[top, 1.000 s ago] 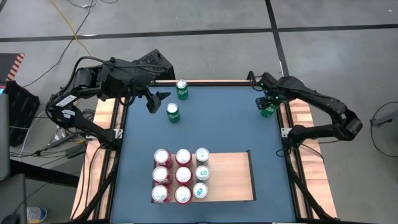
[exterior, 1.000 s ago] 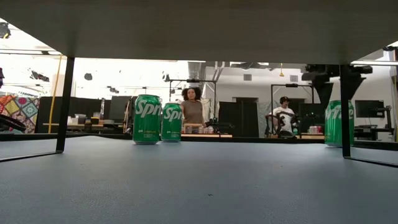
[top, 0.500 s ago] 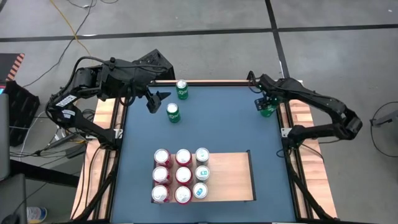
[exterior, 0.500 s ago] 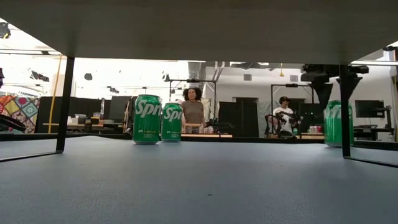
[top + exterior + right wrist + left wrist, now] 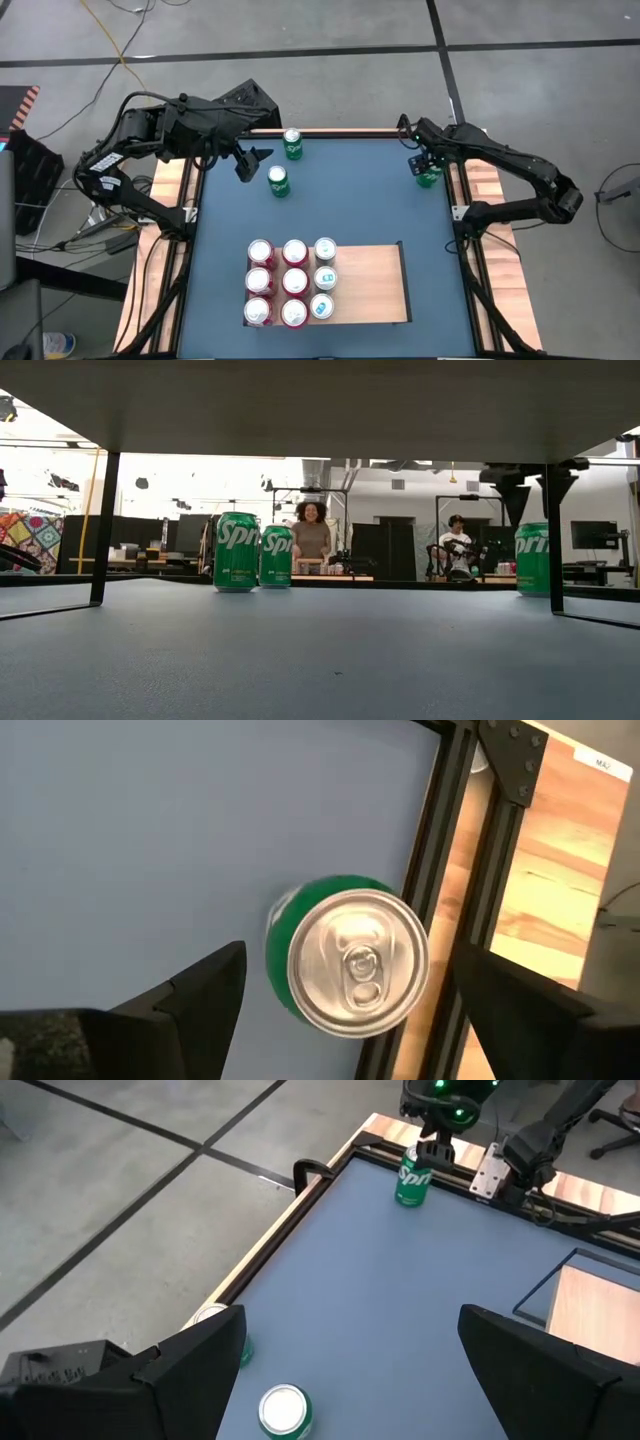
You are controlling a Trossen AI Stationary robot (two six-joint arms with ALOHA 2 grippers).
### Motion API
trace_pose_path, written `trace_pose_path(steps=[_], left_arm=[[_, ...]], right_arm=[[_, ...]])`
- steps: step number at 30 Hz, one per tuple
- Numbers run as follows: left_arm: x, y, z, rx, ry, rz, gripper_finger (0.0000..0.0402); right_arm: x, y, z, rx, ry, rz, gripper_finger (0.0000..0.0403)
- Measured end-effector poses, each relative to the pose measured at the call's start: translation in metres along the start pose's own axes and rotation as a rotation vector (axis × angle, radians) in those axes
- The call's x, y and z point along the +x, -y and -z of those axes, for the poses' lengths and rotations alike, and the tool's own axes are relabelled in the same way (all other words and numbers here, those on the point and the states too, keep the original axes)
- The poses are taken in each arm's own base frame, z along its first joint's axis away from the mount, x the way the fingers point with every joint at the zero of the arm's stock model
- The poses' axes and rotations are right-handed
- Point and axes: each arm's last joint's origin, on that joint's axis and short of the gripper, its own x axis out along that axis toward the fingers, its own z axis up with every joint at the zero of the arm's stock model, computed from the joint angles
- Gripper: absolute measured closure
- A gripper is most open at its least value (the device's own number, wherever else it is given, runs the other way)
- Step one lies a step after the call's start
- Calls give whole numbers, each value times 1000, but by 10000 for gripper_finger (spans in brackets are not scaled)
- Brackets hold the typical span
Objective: Place canned beverage on shelf
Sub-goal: Put the right green soda can on the shelf
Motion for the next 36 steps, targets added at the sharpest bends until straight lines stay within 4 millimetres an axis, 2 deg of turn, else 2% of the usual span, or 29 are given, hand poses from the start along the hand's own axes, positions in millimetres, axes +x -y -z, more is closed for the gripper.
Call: trace_pose_path(steps=[8, 18, 31, 36], left_arm=[[0, 0, 0, 0, 0, 0, 50], [0, 0, 0, -7, 0, 0, 50], [0, 0, 0, -18, 0, -1, 50], [0, 0, 0, -19, -3, -3, 50]], right_arm=[[6, 7, -6, 23, -26, -20, 60], [38, 1, 8, -19, -43, -30, 70], [37, -4, 6, -54, 15, -43, 135], [33, -10, 9, -74, 39, -65, 141]])
